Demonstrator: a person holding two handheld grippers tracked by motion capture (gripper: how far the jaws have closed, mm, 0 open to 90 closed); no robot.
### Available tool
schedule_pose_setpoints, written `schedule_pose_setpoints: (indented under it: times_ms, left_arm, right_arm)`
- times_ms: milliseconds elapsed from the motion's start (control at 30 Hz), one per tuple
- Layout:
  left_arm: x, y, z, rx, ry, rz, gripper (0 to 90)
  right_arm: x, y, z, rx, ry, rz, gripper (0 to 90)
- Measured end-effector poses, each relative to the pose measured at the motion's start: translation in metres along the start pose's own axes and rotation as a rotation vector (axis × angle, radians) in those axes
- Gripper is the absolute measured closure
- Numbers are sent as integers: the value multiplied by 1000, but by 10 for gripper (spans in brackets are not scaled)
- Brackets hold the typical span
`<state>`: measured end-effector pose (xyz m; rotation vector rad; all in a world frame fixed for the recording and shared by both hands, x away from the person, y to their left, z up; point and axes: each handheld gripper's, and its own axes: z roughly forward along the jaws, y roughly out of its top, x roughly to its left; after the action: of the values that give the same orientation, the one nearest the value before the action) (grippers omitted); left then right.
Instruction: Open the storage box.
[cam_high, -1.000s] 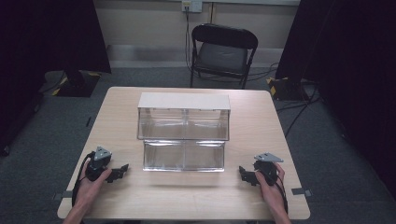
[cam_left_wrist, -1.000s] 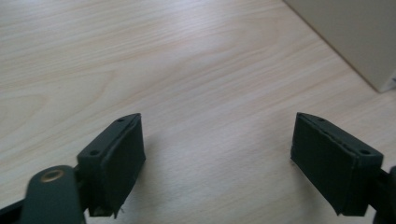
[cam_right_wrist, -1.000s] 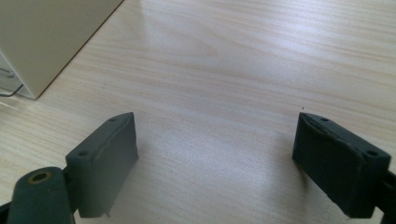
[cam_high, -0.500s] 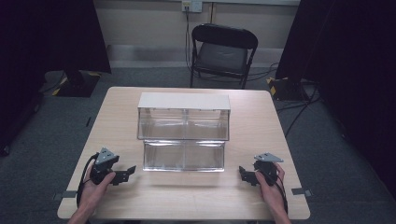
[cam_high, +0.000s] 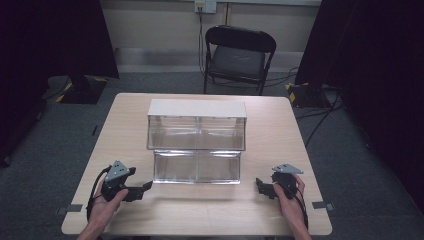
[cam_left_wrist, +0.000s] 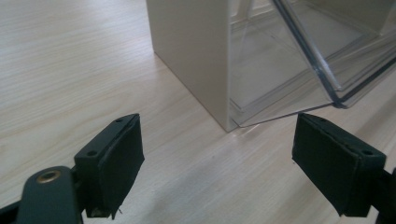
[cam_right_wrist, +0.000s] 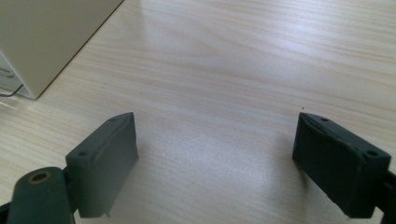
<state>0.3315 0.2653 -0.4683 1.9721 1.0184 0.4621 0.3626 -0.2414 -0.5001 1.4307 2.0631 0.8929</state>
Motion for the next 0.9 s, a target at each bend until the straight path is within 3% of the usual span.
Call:
schedule_pose_setpoints:
  times_ms: [267,900]
  left_arm:
    - [-8,1,5,-2,-46,12,160]
    - [-14,5,11,-48,-86,7,159]
  right_arm:
    - [0,0,0,0,0,0,131]
    - [0,0,0,0,0,0,131]
